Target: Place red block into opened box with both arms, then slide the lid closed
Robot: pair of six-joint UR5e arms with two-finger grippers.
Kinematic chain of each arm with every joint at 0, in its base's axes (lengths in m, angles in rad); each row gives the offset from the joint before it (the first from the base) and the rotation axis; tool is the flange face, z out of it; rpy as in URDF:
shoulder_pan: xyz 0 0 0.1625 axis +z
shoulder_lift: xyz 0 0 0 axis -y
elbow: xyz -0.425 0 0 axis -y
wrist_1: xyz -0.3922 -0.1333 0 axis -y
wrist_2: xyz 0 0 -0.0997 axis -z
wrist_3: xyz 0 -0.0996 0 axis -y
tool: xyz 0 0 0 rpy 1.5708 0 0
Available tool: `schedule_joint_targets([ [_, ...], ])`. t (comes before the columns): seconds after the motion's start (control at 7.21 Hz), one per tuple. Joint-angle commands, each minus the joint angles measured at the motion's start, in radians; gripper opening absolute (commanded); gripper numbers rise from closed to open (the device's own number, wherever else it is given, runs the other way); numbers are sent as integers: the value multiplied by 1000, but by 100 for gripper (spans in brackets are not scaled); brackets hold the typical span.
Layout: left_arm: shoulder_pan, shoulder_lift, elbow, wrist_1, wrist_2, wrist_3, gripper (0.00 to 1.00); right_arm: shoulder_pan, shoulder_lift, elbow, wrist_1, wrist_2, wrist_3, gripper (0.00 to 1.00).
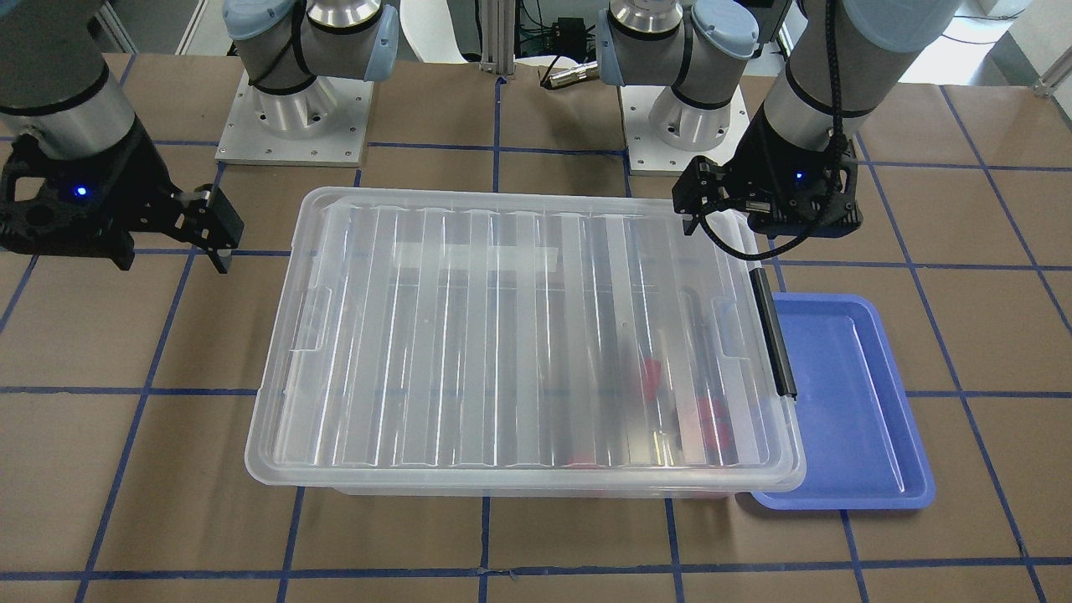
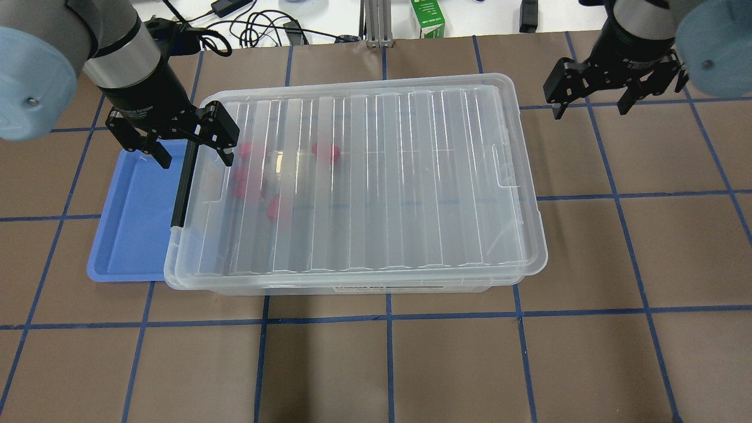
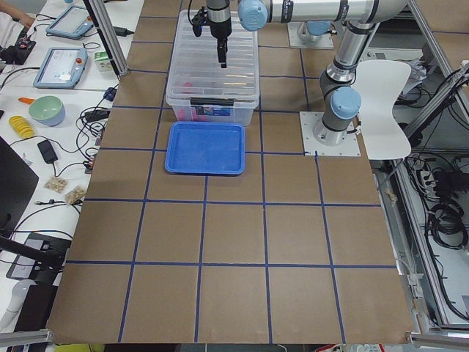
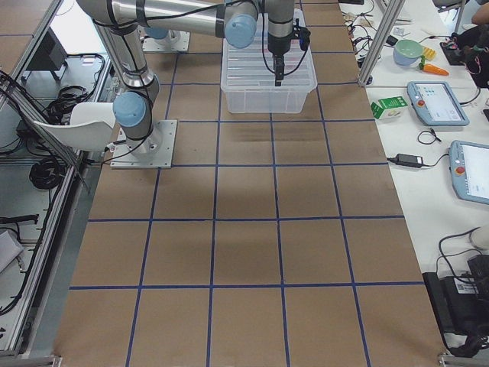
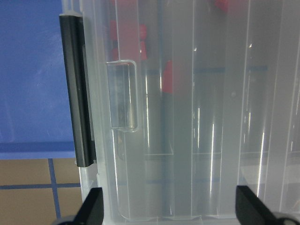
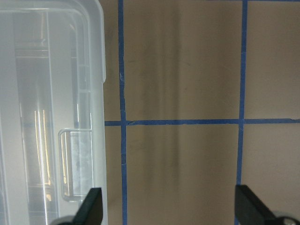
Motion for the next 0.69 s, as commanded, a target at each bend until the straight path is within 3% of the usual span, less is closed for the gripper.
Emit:
schedule_joint_targets([
  [0.0,-1,1,0,0,1,0,100,5,-29,-57,77,8,11,100],
  [0.55,-1,1,0,2,-1,0,100,78,-5,-60,77,73,215,100],
])
